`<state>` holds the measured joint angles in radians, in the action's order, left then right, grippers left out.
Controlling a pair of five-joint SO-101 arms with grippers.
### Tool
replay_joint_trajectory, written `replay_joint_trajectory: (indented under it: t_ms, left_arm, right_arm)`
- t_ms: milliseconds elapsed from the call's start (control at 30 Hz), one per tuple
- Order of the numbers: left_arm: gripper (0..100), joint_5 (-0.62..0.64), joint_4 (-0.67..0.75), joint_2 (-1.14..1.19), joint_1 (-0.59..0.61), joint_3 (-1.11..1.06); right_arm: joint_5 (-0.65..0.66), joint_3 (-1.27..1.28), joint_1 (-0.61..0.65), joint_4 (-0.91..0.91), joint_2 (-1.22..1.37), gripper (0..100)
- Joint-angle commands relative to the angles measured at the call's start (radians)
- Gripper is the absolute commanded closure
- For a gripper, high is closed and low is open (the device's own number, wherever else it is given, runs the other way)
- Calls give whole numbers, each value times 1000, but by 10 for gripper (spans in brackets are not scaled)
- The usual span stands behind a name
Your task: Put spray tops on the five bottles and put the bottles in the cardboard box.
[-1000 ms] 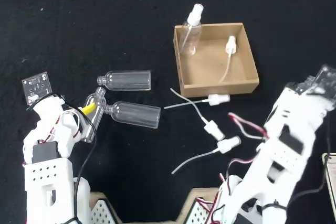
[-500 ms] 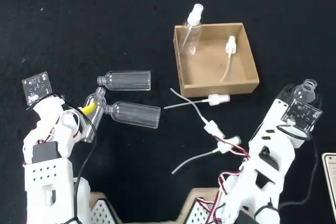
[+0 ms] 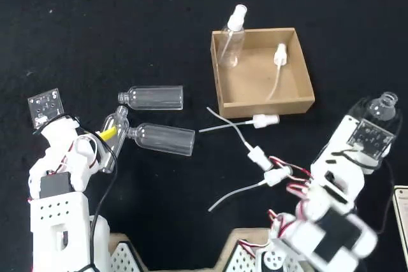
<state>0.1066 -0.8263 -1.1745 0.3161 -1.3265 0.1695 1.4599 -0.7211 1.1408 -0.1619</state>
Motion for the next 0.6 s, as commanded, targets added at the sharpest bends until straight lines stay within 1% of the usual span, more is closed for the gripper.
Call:
replay_joint_trajectory:
  t_ms: [0, 100, 267, 433, 567]
  left_arm:
    - [675, 8, 25, -11, 1, 16]
    - [675, 8, 37, -11, 1, 8]
    - [675, 8, 37, -11, 1, 8]
    - [675, 6, 37, -11, 1, 8]
    - [675, 8, 37, -11, 1, 10]
  right_arm:
    - [11, -65, -25, 264, 176, 942]
    - [11, -113, -25, 414, 340, 940]
    - [12, -265, -28, 600, 625, 939]
    - [12, -418, -54, 612, 826, 938]
    - [12, -479, -69, 612, 895, 937]
